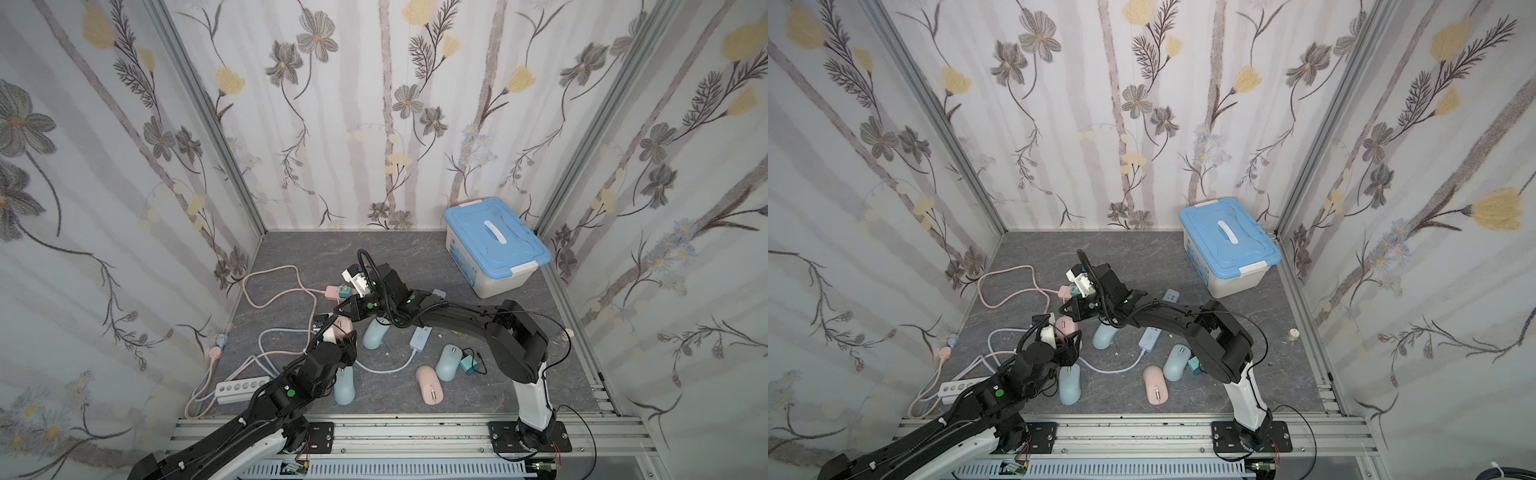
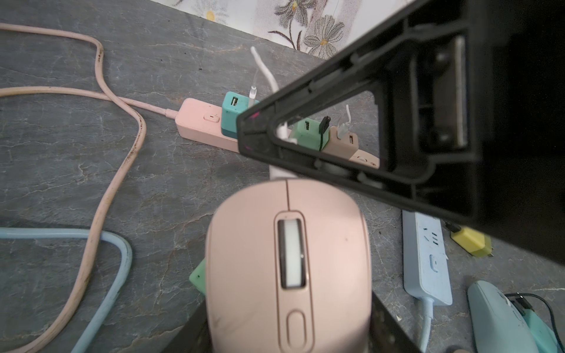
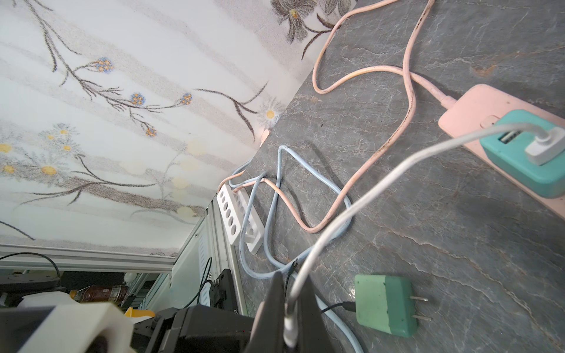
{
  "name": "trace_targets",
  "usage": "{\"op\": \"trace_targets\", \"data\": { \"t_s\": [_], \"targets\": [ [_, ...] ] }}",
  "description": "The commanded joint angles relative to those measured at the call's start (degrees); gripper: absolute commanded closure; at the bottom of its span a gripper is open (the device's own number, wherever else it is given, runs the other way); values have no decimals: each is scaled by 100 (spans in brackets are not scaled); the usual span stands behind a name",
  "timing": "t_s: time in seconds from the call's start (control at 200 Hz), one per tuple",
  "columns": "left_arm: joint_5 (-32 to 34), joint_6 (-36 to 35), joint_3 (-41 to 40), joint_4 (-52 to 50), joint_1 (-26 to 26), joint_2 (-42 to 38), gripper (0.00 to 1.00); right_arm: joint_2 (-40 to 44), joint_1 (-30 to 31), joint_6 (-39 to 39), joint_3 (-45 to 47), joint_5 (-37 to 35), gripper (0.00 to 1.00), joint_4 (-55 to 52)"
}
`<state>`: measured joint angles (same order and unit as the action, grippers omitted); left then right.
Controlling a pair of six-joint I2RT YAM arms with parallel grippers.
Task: Unplug the wireless mouse
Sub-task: Remove the power cord from the mouse.
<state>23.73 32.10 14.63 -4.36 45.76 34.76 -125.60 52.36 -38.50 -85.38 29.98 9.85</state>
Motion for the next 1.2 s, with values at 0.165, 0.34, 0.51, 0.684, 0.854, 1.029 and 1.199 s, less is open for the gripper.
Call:
{"op": "trace_targets", "data": {
  "t_s": [0.165,0.34,0.51,0.684,0.854,1.029,1.199],
  "targets": [
    [-515,745,882,-1499,2,880,100,-158,-178,74,-611,275,100,-310],
    [-454,1415,953,-1677,1,1075,100,-60,-227,-638,-72,277,100,639],
    [-250,1693,1138,-1823,12,1221,100,-213,-208,-1290,34,256,100,1172],
    [-940,1409,1964,-2893,-55,1915,100,-218,-315,-749,-75,540,100,517],
    [-1147,1283,2313,-3462,-137,2349,100,-145,-375,-739,111,629,100,597],
    [-396,1489,1671,-2466,-133,1462,100,-88,-358,-1636,572,393,100,1491],
    [-1068,1219,2577,-3369,-268,2419,100,-240,-375,-1057,-12,576,100,387]
  ]
}}
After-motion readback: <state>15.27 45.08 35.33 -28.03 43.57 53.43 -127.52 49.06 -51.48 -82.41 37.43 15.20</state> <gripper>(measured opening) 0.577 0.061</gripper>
